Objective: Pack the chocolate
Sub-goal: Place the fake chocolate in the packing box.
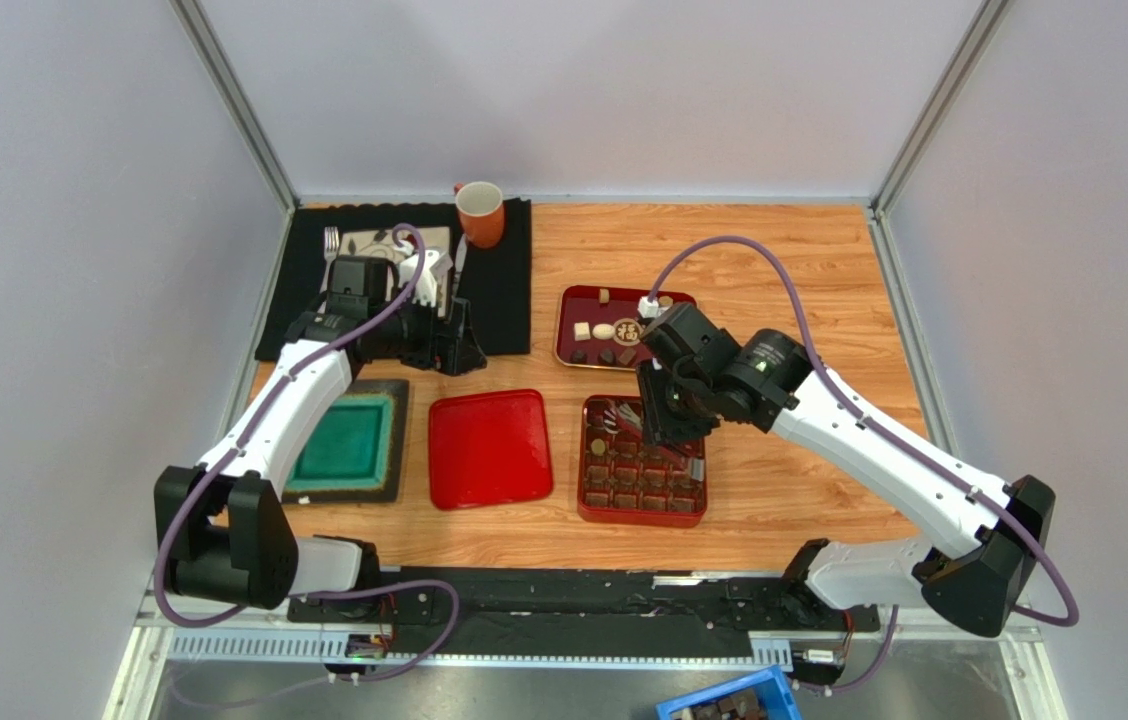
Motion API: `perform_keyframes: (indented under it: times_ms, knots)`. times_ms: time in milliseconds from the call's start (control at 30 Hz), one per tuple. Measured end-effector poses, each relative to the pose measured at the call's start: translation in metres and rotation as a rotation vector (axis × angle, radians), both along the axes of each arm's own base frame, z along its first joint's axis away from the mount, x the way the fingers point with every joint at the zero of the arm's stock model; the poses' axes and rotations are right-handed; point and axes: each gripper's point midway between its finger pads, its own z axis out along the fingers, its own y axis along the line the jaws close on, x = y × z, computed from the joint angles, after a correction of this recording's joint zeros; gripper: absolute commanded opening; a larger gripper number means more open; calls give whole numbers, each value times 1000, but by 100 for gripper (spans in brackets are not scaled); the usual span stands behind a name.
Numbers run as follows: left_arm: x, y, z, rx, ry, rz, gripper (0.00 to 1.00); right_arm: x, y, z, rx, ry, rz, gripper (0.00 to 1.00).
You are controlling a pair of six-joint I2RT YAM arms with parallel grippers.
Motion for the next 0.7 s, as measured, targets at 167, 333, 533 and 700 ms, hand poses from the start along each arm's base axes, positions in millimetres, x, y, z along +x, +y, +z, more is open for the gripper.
perform_keyframes:
  times_ms: [167, 333, 533, 700]
  knots:
    - [0, 0, 2, -1, -7, 0, 99, 2, 3, -2, -2, 2, 0, 30]
    - [0, 0, 2, -1, -7, 0, 99, 6, 7, -6, -3, 4, 0, 32]
    - [0, 0, 2, -1, -6, 0, 99, 11, 13, -9, -4, 3, 1, 41]
    - [-1, 0, 1, -1, -5, 0, 99, 18, 17, -7, -9, -9, 2, 45]
